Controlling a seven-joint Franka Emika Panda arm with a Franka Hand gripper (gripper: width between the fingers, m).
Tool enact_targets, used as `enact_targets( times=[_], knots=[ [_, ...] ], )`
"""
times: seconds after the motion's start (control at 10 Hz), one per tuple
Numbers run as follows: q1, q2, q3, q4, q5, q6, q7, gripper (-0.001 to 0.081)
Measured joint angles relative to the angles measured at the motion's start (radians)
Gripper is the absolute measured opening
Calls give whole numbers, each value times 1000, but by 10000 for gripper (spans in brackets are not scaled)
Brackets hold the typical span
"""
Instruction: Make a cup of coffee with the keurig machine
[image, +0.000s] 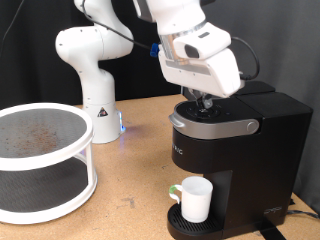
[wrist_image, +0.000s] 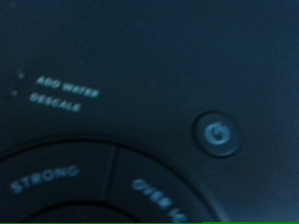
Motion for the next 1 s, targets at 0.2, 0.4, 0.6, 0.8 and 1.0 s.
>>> enact_targets(
  times=[0.2,0.4,0.6,0.8,1.0],
  knots=[
    [0,0,0,-17,-3,6,3,5],
    [0,1,0,-17,-3,6,11,3],
    [-3,8,-2,-5,1,-23,35,3],
    [-10,39,-7,43,6,-104,90,3],
    [-16,77,-20,98,33,-194,135,3]
  ],
)
